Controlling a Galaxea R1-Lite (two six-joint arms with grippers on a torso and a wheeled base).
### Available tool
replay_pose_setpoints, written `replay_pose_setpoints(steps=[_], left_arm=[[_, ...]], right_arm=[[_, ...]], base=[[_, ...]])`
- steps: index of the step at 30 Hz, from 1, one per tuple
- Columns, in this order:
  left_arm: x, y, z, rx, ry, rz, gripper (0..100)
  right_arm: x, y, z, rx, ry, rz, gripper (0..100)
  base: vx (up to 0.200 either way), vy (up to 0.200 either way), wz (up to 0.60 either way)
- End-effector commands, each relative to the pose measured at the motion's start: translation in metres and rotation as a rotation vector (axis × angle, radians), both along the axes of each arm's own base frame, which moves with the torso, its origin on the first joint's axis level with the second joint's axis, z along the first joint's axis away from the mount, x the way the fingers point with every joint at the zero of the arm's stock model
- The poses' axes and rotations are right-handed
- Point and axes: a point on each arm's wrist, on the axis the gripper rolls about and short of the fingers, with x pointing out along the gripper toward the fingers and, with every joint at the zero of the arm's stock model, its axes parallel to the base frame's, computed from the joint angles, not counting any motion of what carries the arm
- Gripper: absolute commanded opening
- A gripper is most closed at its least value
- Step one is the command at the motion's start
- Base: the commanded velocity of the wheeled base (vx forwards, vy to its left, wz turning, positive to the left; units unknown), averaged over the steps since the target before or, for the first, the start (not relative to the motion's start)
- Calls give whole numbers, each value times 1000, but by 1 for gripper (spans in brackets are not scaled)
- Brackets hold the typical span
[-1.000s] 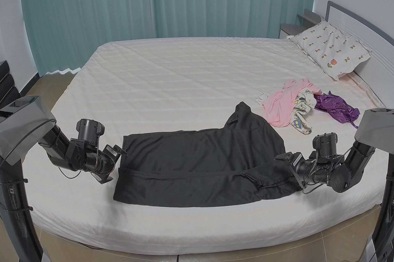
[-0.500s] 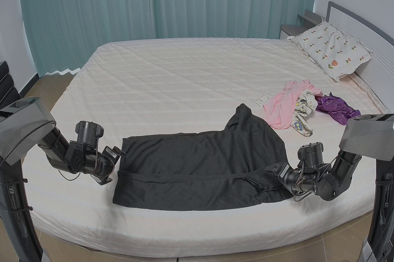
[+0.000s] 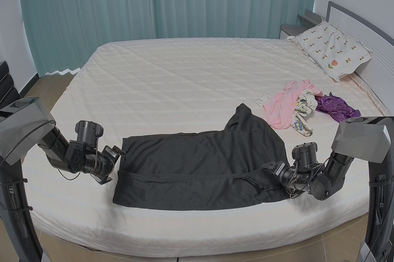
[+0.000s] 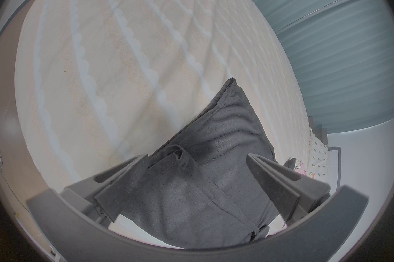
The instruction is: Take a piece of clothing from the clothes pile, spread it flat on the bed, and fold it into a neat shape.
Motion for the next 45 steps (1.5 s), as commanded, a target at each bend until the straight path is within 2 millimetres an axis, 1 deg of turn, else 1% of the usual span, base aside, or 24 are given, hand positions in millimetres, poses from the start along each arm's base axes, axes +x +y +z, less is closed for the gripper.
replay_pose_setpoints(steps=[1,2,3,7,12,17,22,26,28,35,36,38,45], left_arm=[[0,0,-1,0,2,1,100],[0,0,-1,-1,1,1,100],[0,0,-1,0,2,1,100],[0,0,-1,0,2,1,100],[0,0,-1,0,2,1,100],[0,0,-1,0,4,1,100],[0,0,-1,1,4,0,100],[0,0,-1,1,4,0,100],[0,0,-1,1,4,0,100],[-1,0,-2,1,5,0,100],[-1,0,-2,1,5,0,100],[-1,0,-2,1,5,0,100],[0,0,-2,1,5,0,100]], right_arm=[[2,1,-6,-3,-2,-4,100],[3,1,-7,-7,-9,-10,100],[2,0,-6,-10,-8,-14,0],[-1,-1,0,-19,-16,-25,0],[-7,-2,0,-24,-1,-31,0],[-14,-3,6,-19,2,-30,0],[-21,-6,19,-3,-10,-24,0],[-31,-8,35,33,-14,18,0],[-32,-9,37,39,-14,21,0],[-35,-8,60,75,-15,66,0],[-35,-8,60,75,-15,66,0],[-36,-9,70,82,-16,72,0],[-33,-8,79,88,-40,74,0]], base=[[0,0,0],[0,0,0],[0,0,0],[0,0,0],[0,0,0],[0,0,0],[0,0,0],[0,0,0],[0,0,0],[0,0,0],[0,0,0],[0,0,0],[0,0,0]])
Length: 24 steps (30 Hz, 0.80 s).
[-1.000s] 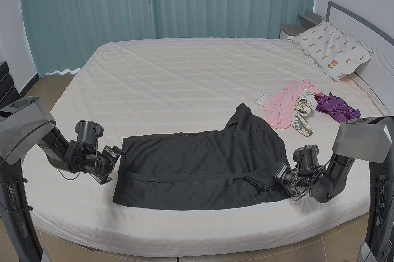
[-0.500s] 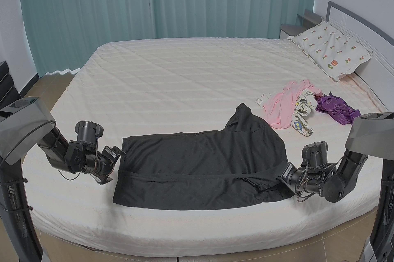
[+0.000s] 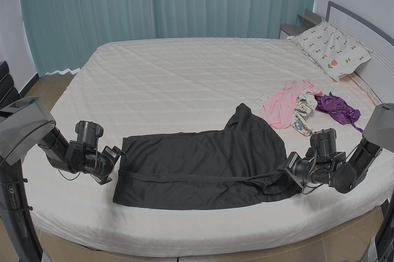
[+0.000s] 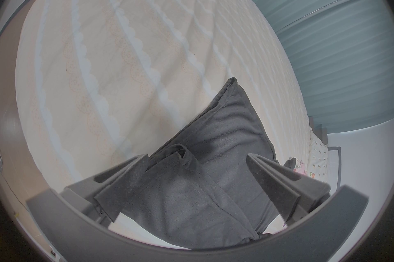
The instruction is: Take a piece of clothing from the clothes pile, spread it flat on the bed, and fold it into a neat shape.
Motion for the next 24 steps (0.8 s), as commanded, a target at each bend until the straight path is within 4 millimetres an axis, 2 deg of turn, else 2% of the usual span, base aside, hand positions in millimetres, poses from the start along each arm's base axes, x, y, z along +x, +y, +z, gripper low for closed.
replay_pose_setpoints(steps=[1,12,17,18,24], left_arm=[[0,0,-1,0,3,0,100],[0,0,-1,1,4,-1,100],[0,0,-1,0,4,0,100],[0,0,-2,0,6,0,100],[0,0,-1,0,3,0,100]], right_arm=[[2,1,11,11,-36,1,0],[-5,-1,17,-4,10,4,0],[-9,-3,2,-32,70,53,0],[-11,-3,-2,-50,83,66,100],[-12,-15,-9,-120,102,86,100]], base=[[0,0,0],[0,0,0],[0,0,0],[0,0,0],[0,0,0]])
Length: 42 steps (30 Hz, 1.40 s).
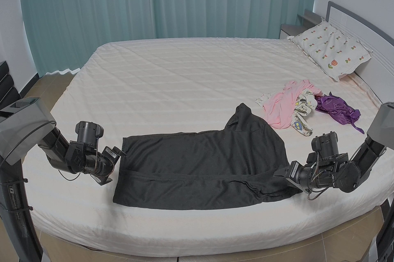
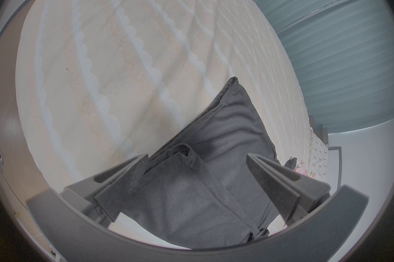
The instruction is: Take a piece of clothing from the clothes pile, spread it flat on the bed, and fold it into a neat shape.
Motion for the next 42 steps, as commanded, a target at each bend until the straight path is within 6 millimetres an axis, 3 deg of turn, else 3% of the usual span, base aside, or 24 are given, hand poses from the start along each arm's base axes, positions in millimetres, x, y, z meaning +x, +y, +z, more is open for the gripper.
replay_pose_setpoints(steps=[1,23,24,36,42], left_arm=[[0,0,0,0,0,0,100],[0,0,0,0,0,0,100],[0,0,0,0,0,0,100],[0,0,0,0,0,0,100],[0,0,0,0,-1,0,100]], right_arm=[[2,-10,-8,-17,23,-24,100],[28,-35,-48,-37,26,-58,100],[28,-34,-48,-32,25,-54,0],[17,-35,-51,-44,57,-55,0],[7,-38,-37,-47,48,-59,0]], base=[[0,0,0],[0,0,0],[0,0,0],[0,0,0],[0,0,0]])
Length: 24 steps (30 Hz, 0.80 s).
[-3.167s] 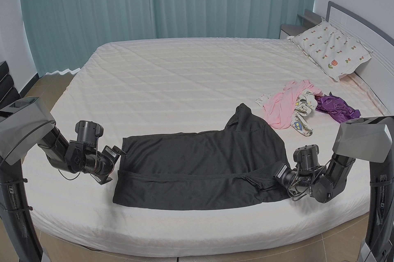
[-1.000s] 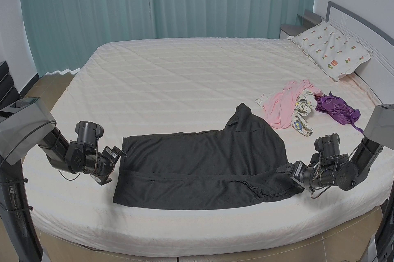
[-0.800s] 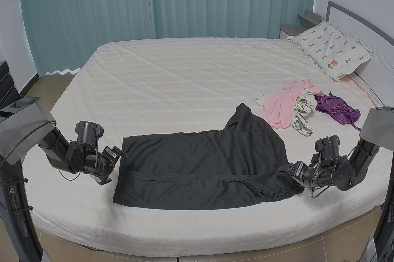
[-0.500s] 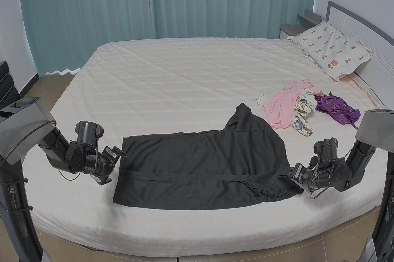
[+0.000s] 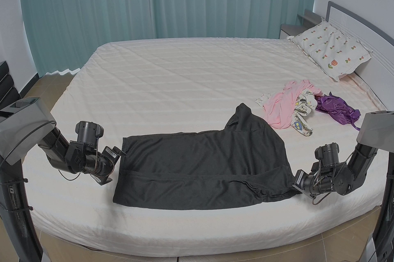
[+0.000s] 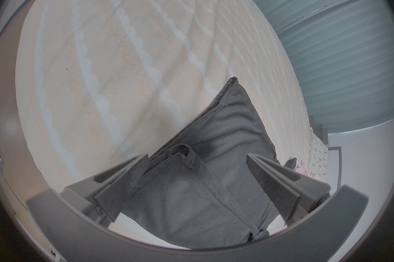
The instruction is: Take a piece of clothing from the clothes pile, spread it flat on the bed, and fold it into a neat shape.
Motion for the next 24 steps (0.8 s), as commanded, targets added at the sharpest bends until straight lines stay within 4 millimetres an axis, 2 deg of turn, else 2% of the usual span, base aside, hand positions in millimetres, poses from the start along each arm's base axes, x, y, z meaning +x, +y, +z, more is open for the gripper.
replay_pose_setpoints(steps=[1,8,9,14,19,23,24], left_arm=[[0,0,-1,-1,1,1,100],[0,0,-1,-1,1,1,100],[0,0,-1,-1,1,1,100],[0,0,-1,-1,1,1,100],[0,0,-1,-1,1,1,100],[0,0,-1,-1,1,1,100],[0,0,0,-1,0,1,100]], right_arm=[[-8,-2,15,-1,-20,1,0],[-12,-7,10,-21,22,4,0],[-13,-7,9,-26,27,10,100],[-11,-8,6,-33,48,10,100],[-11,-3,24,-15,-12,17,100],[-15,23,35,27,-36,70,100],[-14,36,36,59,-38,78,100]], base=[[0,0,0],[0,0,0],[0,0,0],[0,0,0],[0,0,0],[0,0,0],[0,0,0]])
